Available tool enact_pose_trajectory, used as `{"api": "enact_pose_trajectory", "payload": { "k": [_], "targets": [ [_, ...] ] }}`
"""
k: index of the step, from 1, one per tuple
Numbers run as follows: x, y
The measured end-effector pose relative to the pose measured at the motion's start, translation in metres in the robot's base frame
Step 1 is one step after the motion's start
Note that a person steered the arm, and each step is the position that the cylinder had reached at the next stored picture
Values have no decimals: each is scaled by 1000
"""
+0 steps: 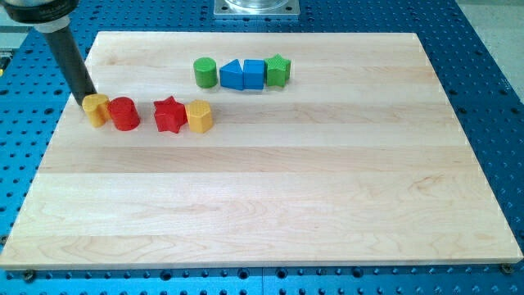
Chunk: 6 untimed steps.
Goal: Move the yellow heart into the red blocks
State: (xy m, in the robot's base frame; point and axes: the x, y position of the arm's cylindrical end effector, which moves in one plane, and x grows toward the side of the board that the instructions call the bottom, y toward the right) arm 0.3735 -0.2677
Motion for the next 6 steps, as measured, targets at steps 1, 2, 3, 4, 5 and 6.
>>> {"api": "enact_pose_trajectory", "payload": {
  "k": [1, 2, 3, 4, 5, 6],
  "targets": [
    [0, -17],
    [8, 2],
    [22, 54],
    [26, 29],
    [54, 25],
    [39, 41]
  ]
}}
